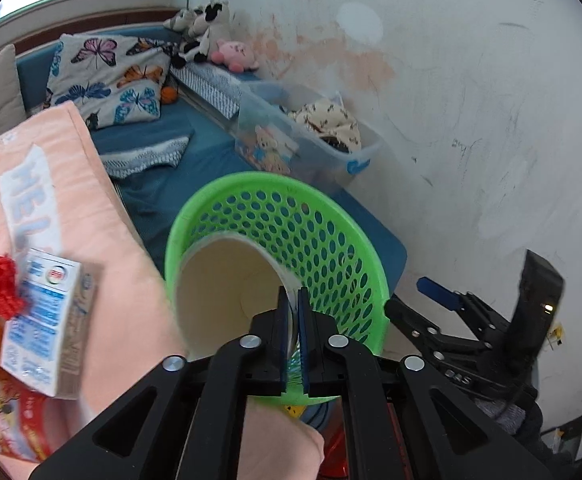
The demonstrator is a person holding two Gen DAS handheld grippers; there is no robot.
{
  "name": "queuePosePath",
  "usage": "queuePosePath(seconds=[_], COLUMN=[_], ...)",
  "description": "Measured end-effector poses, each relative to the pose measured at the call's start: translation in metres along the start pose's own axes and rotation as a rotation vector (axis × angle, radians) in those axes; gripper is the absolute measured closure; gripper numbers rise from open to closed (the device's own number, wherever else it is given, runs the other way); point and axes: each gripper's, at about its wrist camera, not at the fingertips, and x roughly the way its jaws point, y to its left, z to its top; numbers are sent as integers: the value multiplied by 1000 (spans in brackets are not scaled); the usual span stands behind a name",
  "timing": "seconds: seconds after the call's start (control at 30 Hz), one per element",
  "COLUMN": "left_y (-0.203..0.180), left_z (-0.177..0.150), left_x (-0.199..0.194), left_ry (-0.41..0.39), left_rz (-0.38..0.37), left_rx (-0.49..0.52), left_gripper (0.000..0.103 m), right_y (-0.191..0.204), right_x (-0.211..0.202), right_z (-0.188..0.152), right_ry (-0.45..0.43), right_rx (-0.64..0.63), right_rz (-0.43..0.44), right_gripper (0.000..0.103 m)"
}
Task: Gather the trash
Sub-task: 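Drop the bag and the paper cup into the green basket with both grippers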
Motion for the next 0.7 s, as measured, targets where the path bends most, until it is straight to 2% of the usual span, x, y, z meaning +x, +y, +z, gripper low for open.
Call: queuePosePath(seconds=[0.07, 0.13, 0.17, 0.33, 0.47, 0.57, 0.63, 0.7], left_y=[-2, -4, -5, -5, 3, 12, 19, 27], left_z=[0, 0, 0, -4, -16, -24, -33, -40], left_x=[6, 10, 9, -2, -25, -45, -62, -75], left_ry=[8, 9, 5, -18, -51, -77, -102, -118], left_rz=[-4, 2, -2, 1, 35, 78, 132, 165], left_rx=[3, 6, 5, 1, -14, -28, -26, -32], left_gripper=[89, 70, 65, 61, 59, 56, 50, 49], right_y=[-3, -4, -3, 3, 15, 27, 35, 44], right_x=[-2, -4, -5, -12, -20, -24, -27, -29], right_z=[-2, -4, -4, -6, -6, -6, -6, -6], right_ry=[2, 2, 2, -9, -21, -33, -42, -47], right_rx=[12, 18, 19, 12, -10, -20, -26, -32], right_rz=[6, 10, 12, 31, 51, 70, 80, 95], right_gripper=[23, 23, 23, 22, 19, 17, 14, 13])
